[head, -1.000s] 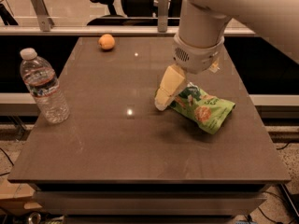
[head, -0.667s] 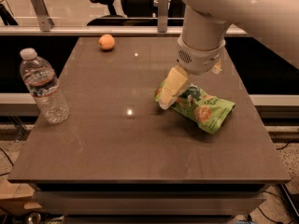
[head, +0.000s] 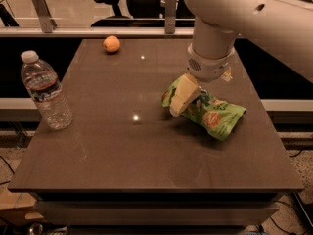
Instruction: Move green rice chip bag near orange
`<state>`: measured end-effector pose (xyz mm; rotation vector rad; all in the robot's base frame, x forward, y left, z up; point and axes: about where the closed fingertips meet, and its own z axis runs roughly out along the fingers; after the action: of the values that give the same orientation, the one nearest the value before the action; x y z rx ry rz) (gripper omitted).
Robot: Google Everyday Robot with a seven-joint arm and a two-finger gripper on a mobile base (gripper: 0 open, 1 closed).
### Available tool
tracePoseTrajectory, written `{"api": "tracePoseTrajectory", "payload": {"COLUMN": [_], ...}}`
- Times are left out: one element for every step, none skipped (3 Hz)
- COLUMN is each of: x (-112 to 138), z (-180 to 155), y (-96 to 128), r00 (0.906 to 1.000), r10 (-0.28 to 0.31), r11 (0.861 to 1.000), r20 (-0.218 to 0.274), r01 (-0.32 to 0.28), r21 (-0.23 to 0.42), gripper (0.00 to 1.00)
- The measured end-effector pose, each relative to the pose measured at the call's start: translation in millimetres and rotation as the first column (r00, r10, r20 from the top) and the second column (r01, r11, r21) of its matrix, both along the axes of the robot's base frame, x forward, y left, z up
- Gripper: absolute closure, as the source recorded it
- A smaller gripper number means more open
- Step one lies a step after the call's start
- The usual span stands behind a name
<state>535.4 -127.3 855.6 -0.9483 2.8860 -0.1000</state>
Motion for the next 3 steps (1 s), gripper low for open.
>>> {"api": "tracePoseTrajectory", "payload": {"x": [3,2,-1], "z": [-22,-38,-47], "y": [-1,3,8], "r00": [0.9993,0.9972,0.9950], "r10": [0.011,0.031,0.053], "r11": [0.999,0.998,0.995], "r20": [-0.036,-0.068,-0.085], "r01": [-0.009,-0.027,-0.045], "r21": [0.032,0.063,0.088], "gripper": [0.00,0.17,0.40]}}
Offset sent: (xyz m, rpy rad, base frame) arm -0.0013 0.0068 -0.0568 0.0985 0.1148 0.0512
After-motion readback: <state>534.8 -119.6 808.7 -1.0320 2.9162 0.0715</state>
